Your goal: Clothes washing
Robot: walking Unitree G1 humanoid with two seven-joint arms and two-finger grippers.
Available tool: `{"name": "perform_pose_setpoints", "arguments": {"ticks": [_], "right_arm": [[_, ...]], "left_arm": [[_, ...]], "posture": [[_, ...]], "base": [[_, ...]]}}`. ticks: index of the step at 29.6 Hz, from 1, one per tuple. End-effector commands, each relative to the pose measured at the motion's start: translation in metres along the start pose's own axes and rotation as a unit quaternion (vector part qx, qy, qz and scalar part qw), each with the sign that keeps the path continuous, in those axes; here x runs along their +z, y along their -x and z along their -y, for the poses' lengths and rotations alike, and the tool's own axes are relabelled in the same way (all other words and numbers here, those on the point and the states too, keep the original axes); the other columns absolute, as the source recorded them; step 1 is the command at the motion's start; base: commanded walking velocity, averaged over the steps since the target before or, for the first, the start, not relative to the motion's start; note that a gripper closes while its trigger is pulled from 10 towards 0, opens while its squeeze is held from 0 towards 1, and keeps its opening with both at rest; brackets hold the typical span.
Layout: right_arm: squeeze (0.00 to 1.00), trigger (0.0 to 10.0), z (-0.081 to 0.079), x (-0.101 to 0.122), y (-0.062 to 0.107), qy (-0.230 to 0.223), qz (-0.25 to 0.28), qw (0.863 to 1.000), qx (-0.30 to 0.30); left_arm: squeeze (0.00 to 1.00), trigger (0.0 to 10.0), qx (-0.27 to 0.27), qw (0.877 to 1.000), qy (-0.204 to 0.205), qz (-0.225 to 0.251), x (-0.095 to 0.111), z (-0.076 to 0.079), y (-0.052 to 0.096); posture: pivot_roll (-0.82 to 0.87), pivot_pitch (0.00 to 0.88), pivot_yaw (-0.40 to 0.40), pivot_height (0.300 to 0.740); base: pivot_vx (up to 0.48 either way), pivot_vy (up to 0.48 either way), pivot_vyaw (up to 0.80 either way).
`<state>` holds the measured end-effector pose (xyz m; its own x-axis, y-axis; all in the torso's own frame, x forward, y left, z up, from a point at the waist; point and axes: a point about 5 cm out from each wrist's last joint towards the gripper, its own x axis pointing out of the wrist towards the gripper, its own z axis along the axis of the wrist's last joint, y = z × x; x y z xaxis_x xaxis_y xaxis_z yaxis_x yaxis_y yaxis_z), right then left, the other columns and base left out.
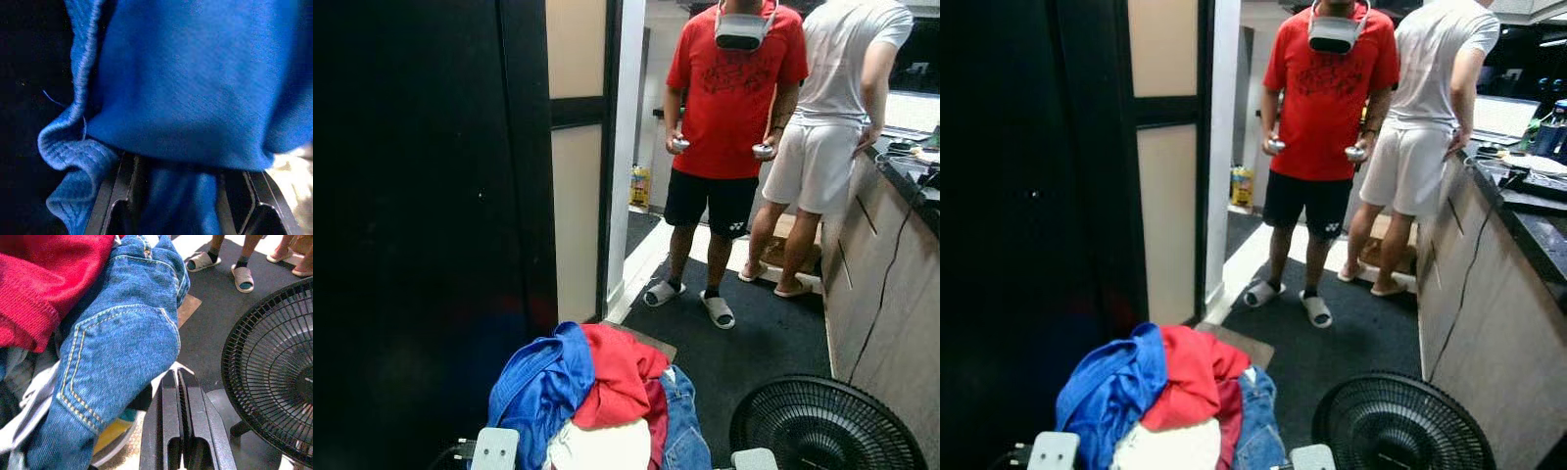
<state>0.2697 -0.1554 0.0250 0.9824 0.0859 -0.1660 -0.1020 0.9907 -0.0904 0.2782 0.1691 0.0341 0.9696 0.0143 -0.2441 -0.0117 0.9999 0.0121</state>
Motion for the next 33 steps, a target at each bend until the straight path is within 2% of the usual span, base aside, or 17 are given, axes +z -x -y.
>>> {"name": "perform_pose_setpoints", "arguments": {"ticks": [1,6,9,11,14,16,23,25,26,28,29,30,31,33], "right_arm": [[0.0,10.0,0.0,-0.002,0.002,0.008,-0.001,1.0,0.002],[0.0,10.0,0.002,0.01,0.0,0.039,0.027,0.999,0.007],[0.0,10.0,0.005,0.038,-0.008,0.07,0.079,0.994,0.011],[0.0,10.0,0.006,0.043,-0.01,0.076,0.089,0.993,0.011],[0.0,10.0,0.011,0.065,-0.018,0.084,0.118,0.989,-0.002],[0.0,10.0,0.012,0.069,-0.018,0.086,0.125,0.988,-0.003],[0.0,10.0,0.016,0.08,-0.016,0.089,0.142,0.986,-0.003],[0.0,10.0,0.023,0.09,-0.014,0.087,0.159,0.983,-0.009],[0.0,10.0,0.026,0.101,-0.012,0.08,0.176,0.981,-0.014],[0.0,10.0,0.027,0.104,-0.011,0.078,0.181,0.98,-0.014],[0.0,10.0,0.026,0.107,-0.01,0.076,0.186,0.98,-0.012],[0.0,10.0,0.025,0.115,-0.009,0.071,0.201,0.977,-0.007],[0.0,10.0,0.025,0.115,-0.009,0.071,0.201,0.977,-0.007],[0.0,10.0,0.024,0.122,-0.008,0.069,0.211,0.975,-0.003]], "left_arm": [[0.0,10.0,-0.005,1.0,-0.011,-0.015,-0.009,0.0,0.003],[0.0,10.0,-0.026,0.999,-0.042,0.0,-0.002,-0.006,0.002],[0.0,10.0,-0.045,0.994,-0.092,0.04,0.015,-0.005,-0.001],[0.0,10.0,-0.049,0.992,-0.104,0.05,0.019,-0.005,-0.002],[0.0,10.0,-0.062,0.981,-0.15,0.108,0.048,-0.003,-0.009],[0.0,10.0,-0.064,0.978,-0.159,0.123,0.056,-0.002,-0.011],[0.0,10.0,-0.064,0.974,-0.157,0.153,0.079,-0.003,-0.015],[0.0,10.0,-0.06,0.967,-0.161,0.186,0.101,-0.005,-0.017],[0.0,10.0,-0.065,0.962,-0.158,0.211,0.12,-0.004,-0.017],[0.0,10.0,-0.069,0.962,-0.155,0.216,0.124,-0.004,-0.016],[0.0,10.0,-0.077,0.961,-0.149,0.219,0.127,-0.003,-0.015],[0.0,10.0,-0.107,0.963,-0.101,0.223,0.138,0.0,-0.011],[0.0,10.0,-0.107,0.963,-0.101,0.223,0.138,0.0,-0.011],[0.0,10.0,-0.162,0.958,-0.08,0.223,0.147,0.005,-0.005]], "posture": [[0.02,0.065,0.011,0.74],[0.02,0.069,0.011,0.74],[0.02,0.071,0.013,0.74],[0.02,0.071,0.013,0.74],[0.02,0.069,0.011,0.74],[0.02,0.069,0.011,0.74],[0.02,0.068,0.015,0.74],[0.01,0.068,0.022,0.74],[0.01,0.067,0.024,0.74],[0.01,0.067,0.024,0.74],[0.0,0.068,0.027,0.74],[0.0,0.068,0.028,0.74],[0.0,0.068,0.028,0.74],[0.0,0.068,0.028,0.74]], "base": [[0.0,0.0,0.0],[0.0,0.0,0.0],[0.0,0.0,0.0],[0.0,0.0,0.0],[0.0,0.0,0.0],[0.0,0.0,0.0],[0.0,0.0,0.0],[0.0,0.0,0.0],[0.0,0.0,0.0],[0.0,0.0,0.0],[0.0,0.0,0.0],[0.0,0.0,0.0],[0.0,0.0,0.0],[0.0,0.0,0.0]]}}
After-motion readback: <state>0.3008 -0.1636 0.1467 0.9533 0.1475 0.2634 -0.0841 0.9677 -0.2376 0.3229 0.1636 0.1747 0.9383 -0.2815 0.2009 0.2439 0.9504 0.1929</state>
